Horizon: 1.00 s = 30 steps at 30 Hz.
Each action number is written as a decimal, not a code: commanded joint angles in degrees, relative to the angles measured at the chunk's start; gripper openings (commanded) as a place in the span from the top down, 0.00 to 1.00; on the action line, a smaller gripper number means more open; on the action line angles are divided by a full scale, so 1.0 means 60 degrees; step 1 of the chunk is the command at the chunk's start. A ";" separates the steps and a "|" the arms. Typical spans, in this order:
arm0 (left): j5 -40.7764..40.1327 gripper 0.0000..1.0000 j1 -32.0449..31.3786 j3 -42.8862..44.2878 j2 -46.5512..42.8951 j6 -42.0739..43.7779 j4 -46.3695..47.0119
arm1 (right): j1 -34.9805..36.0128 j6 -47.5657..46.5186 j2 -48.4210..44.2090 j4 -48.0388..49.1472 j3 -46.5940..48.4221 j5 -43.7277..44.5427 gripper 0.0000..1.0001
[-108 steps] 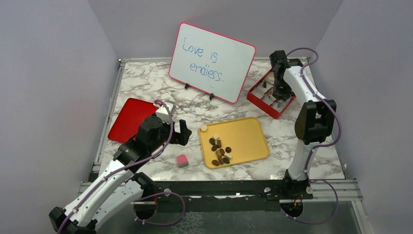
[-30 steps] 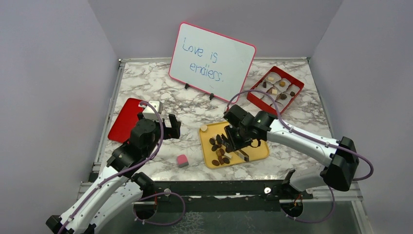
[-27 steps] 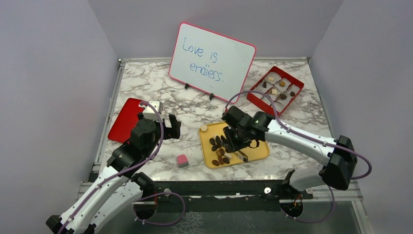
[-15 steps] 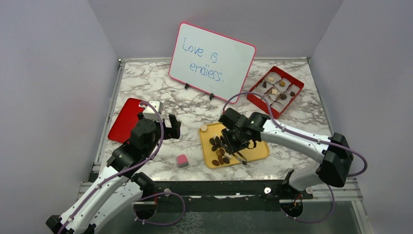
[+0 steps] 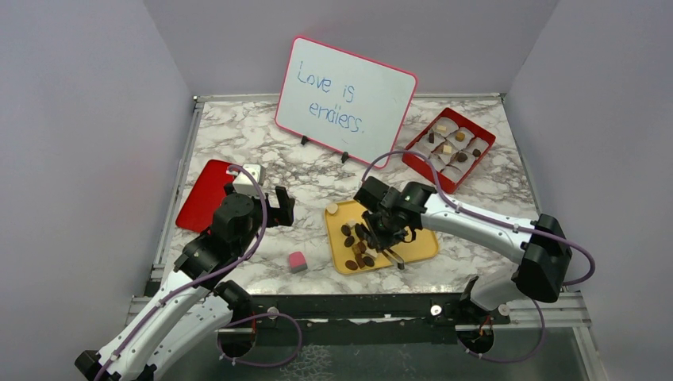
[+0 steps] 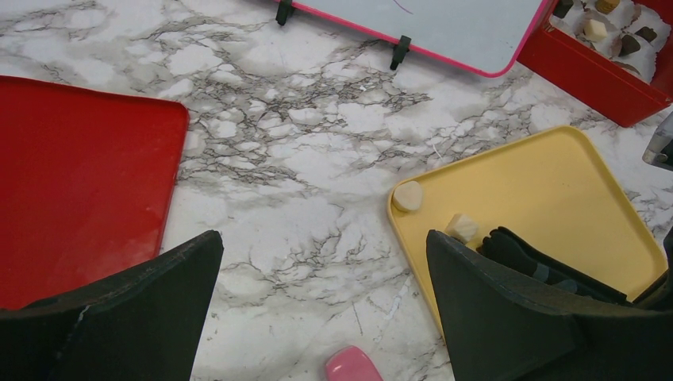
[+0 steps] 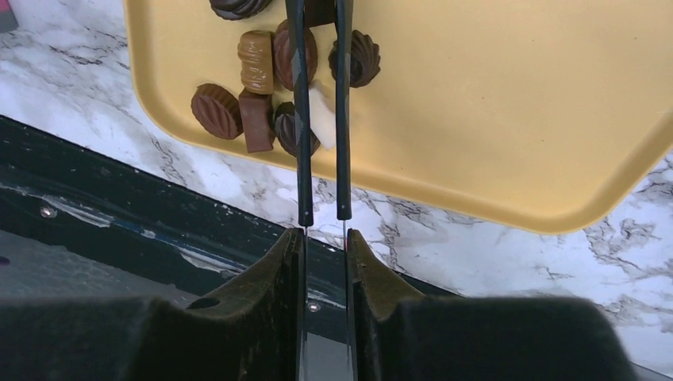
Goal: Pack the chocolate
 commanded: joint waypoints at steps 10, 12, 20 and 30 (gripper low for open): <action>0.0099 0.01 -0.0023 -0.0079 -0.0019 0.0102 0.0194 | 0.0071 0.0321 -0.0321 -0.0262 0.0691 0.1225 0.82; 0.0110 0.01 -0.0023 -0.0077 -0.0009 0.0085 0.0191 | 0.0077 0.0375 -0.0398 -0.0322 0.0778 0.1463 0.82; 0.0156 0.01 -0.0023 -0.0078 0.0096 0.0096 0.0199 | -0.0165 0.0036 -0.0687 -0.0413 0.1160 0.2434 0.82; 0.0201 0.01 -0.0023 -0.0085 0.0144 0.0079 0.0199 | -0.2279 -0.1238 -0.0770 0.0146 0.1752 0.2557 0.82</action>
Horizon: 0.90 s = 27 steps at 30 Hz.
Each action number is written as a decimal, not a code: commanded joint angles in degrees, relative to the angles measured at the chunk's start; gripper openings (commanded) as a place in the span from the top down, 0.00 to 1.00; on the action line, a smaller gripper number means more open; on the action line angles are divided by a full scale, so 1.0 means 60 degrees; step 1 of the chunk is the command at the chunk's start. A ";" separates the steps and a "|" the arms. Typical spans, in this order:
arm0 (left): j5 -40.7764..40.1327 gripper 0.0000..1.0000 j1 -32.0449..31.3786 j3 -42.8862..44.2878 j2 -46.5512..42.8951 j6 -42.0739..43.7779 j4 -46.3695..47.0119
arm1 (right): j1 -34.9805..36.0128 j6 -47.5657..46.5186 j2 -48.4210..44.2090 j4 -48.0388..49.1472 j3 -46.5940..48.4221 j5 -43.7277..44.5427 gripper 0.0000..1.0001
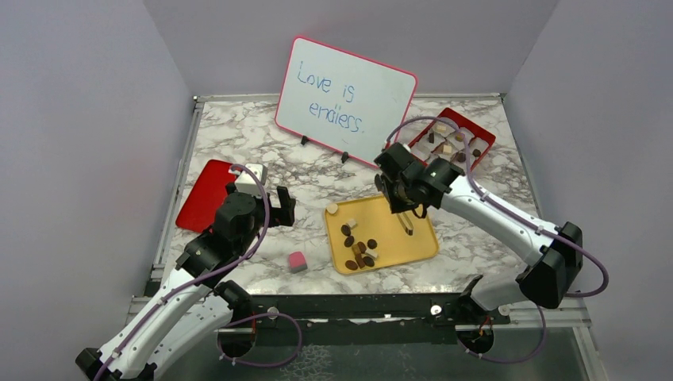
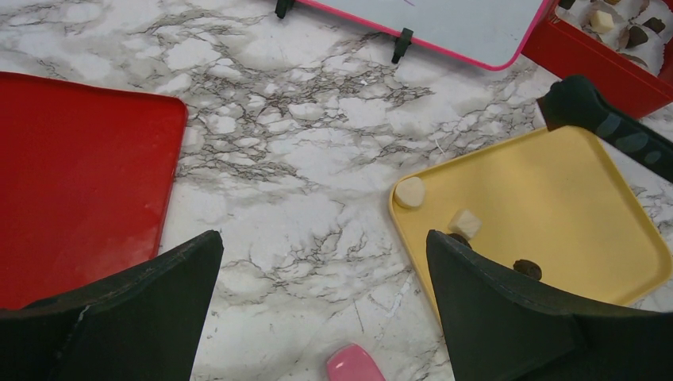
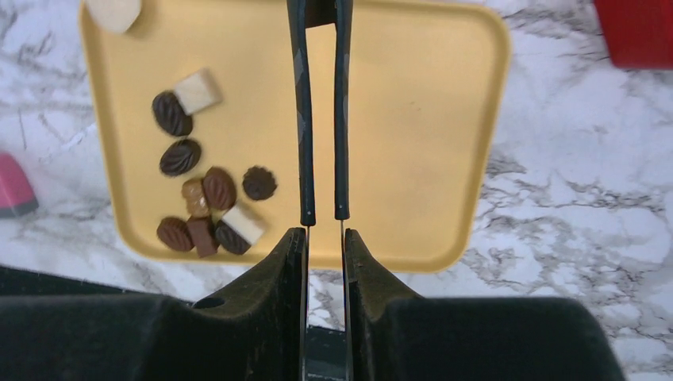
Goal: Pack the chocolate
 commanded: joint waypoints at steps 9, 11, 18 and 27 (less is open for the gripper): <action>0.0270 0.01 -0.0023 -0.0099 0.0052 0.0055 0.0191 | -0.3645 -0.1910 -0.0087 0.1703 0.0621 -0.0953 0.82; 0.0273 0.01 -0.0023 -0.0094 0.0050 0.0063 0.0192 | -0.4253 -0.2049 0.0023 0.1879 0.0672 -0.1412 0.82; 0.0336 0.01 -0.0023 -0.0096 0.0065 0.0077 0.0191 | -0.6015 -0.2285 0.0790 0.2517 0.0738 -0.3063 0.81; 0.0421 0.01 -0.0023 -0.0121 -0.0030 0.0088 0.0188 | -0.6519 -0.2484 0.1969 0.2826 0.1087 -0.2816 0.80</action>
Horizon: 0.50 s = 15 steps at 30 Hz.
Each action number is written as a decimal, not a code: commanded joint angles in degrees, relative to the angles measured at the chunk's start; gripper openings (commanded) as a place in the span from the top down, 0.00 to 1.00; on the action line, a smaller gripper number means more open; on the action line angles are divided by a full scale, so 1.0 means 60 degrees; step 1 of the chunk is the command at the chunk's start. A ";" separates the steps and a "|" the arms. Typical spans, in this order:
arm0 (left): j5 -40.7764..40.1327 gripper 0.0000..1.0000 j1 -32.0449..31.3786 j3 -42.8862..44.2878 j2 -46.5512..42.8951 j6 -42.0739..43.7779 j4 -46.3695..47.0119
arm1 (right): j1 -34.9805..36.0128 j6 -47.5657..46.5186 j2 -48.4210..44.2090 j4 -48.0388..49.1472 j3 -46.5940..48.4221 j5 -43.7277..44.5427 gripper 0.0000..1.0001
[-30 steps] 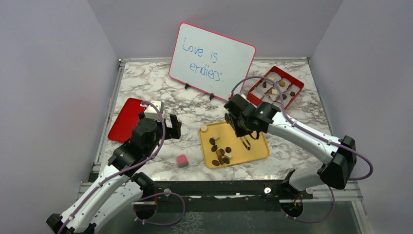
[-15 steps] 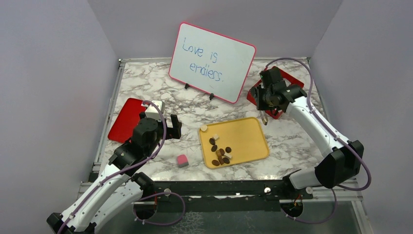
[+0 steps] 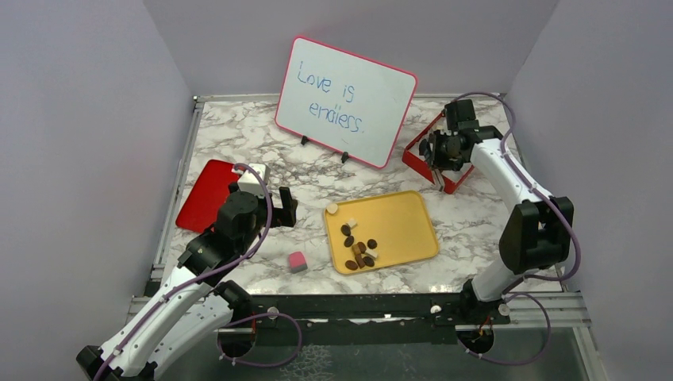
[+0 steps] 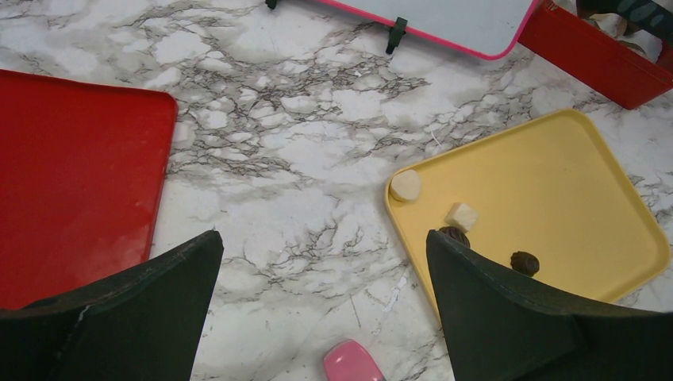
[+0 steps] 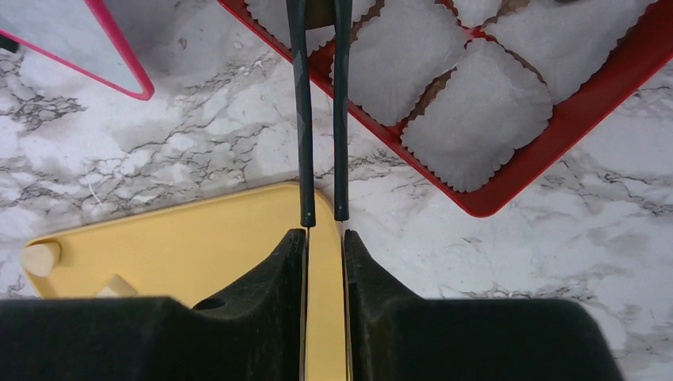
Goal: Pack the chocolate
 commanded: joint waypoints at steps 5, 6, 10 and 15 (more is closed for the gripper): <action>0.0206 0.01 -0.0022 -0.0113 -0.0079 0.0091 0.0190 | -0.0232 -0.0469 0.0501 0.0539 0.0519 -0.0321 0.80; 0.0214 0.01 -0.0023 -0.0102 -0.0080 0.0088 0.0201 | -0.0241 -0.0501 0.0565 0.0542 0.0503 -0.0355 0.80; 0.0244 0.01 -0.0023 -0.0099 -0.0052 0.0088 0.0202 | -0.0282 -0.0583 0.0809 0.0507 0.0495 -0.0346 0.78; 0.0246 0.01 -0.0023 -0.0099 -0.0022 0.0099 0.0195 | -0.0313 -0.0659 0.0998 0.0475 0.0491 -0.0569 0.76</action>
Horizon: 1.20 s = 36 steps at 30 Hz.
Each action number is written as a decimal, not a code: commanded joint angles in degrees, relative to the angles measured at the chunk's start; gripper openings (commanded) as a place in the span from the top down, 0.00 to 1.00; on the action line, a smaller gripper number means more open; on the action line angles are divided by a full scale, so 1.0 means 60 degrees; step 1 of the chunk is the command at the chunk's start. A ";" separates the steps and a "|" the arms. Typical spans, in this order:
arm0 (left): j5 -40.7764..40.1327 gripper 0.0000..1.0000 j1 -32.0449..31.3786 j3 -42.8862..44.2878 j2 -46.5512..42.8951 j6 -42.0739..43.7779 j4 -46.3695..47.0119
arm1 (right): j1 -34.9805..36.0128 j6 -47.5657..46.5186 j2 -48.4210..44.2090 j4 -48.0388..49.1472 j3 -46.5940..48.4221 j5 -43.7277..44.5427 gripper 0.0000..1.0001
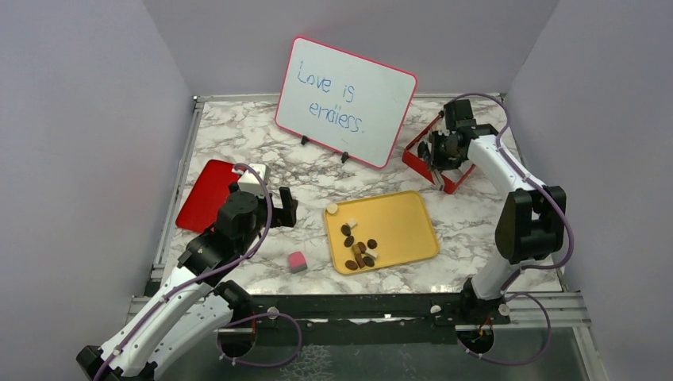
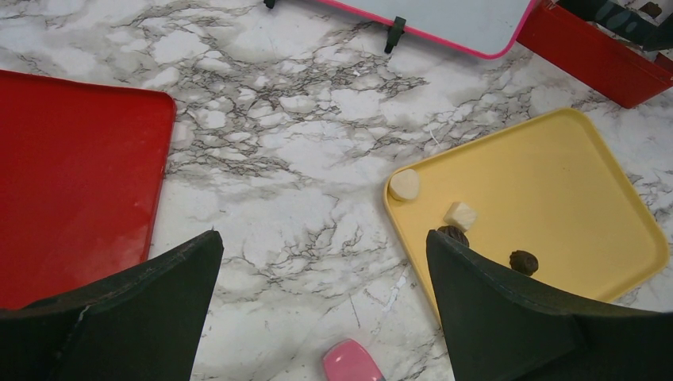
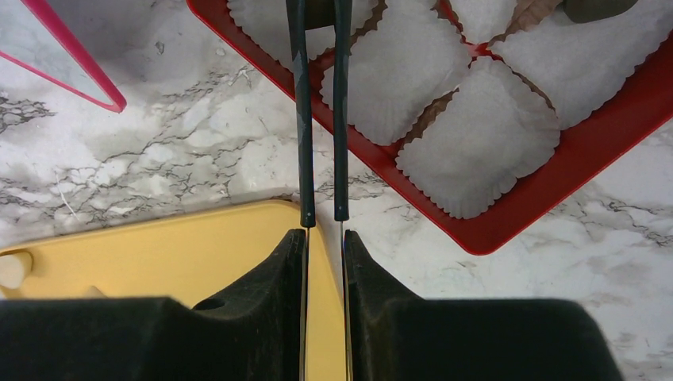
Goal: Pack the chocolate
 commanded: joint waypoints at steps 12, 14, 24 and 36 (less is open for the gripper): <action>0.0192 0.01 -0.0023 -0.0100 0.0041 0.0117 0.0215 | -0.0068 -0.0180 0.0246 0.0121 0.0389 -0.0035 0.66; 0.0192 0.01 -0.0021 -0.0105 0.0047 0.0109 0.0217 | -0.0065 -0.0172 0.0217 0.0055 0.0469 0.0011 0.65; 0.0209 0.01 -0.0023 -0.0096 0.0065 0.0118 0.0232 | -0.0068 0.0010 -0.0408 -0.0544 0.0768 0.0131 0.64; 0.0258 0.01 -0.0023 -0.0080 0.0153 0.0106 0.0232 | -0.0054 0.0188 -0.1808 -0.0866 0.0470 -0.0470 0.65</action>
